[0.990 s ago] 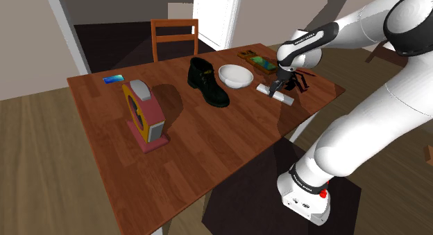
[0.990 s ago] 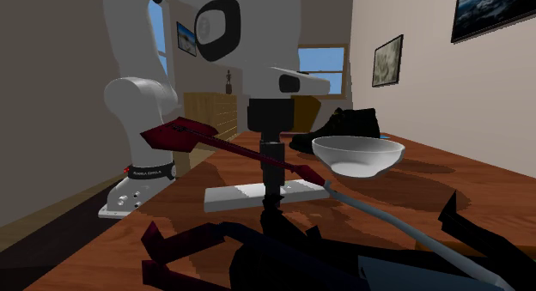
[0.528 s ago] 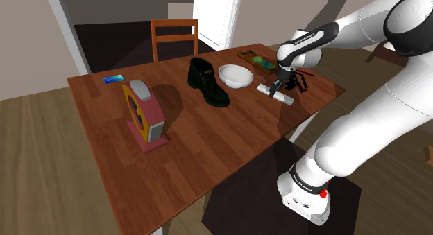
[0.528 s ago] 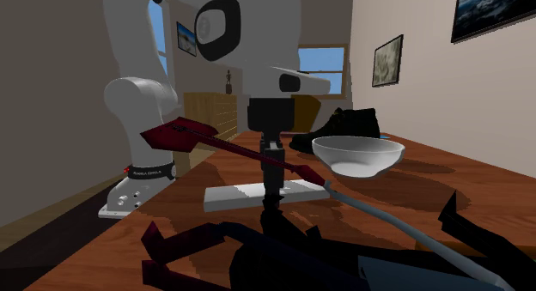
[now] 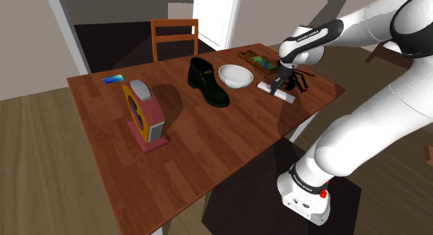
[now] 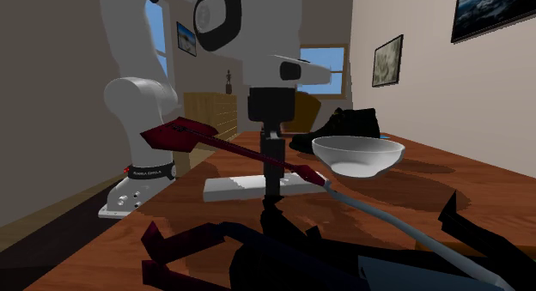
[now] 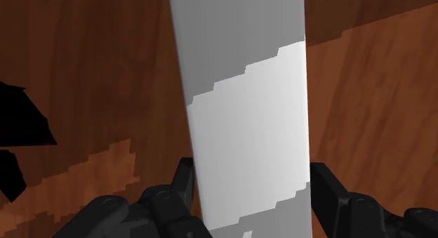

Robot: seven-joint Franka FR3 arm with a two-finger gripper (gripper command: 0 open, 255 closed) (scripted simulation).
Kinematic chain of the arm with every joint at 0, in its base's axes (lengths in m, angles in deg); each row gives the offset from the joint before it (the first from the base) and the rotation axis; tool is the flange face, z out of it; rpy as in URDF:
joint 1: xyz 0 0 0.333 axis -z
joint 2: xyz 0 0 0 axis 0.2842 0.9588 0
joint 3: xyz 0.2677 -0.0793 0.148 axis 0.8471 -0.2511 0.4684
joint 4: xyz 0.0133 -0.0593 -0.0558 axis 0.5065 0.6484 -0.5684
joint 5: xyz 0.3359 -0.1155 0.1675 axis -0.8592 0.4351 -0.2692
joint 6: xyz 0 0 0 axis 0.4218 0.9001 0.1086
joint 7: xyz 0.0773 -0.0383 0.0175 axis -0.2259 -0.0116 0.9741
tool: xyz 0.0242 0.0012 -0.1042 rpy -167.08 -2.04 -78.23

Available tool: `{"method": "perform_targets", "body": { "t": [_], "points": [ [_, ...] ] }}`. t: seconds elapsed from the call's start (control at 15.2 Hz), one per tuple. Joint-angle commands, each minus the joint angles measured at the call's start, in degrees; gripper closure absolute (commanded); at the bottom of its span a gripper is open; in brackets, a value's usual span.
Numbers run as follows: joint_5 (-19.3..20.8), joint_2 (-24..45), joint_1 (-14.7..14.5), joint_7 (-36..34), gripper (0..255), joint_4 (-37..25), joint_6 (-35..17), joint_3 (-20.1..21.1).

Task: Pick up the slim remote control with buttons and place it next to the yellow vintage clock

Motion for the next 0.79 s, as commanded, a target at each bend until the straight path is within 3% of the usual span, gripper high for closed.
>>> {"method": "perform_targets", "body": {
  "t": [0.0, 0.73],
  "points": [
    [0.9, -1.4, 0.3, -0.7, 255, -0.6, 1.8, 0.3],
    [3.6, -7.1, 1.2, -3.1, 255, -5.0, 11.3, 2.6]
  ]
}}
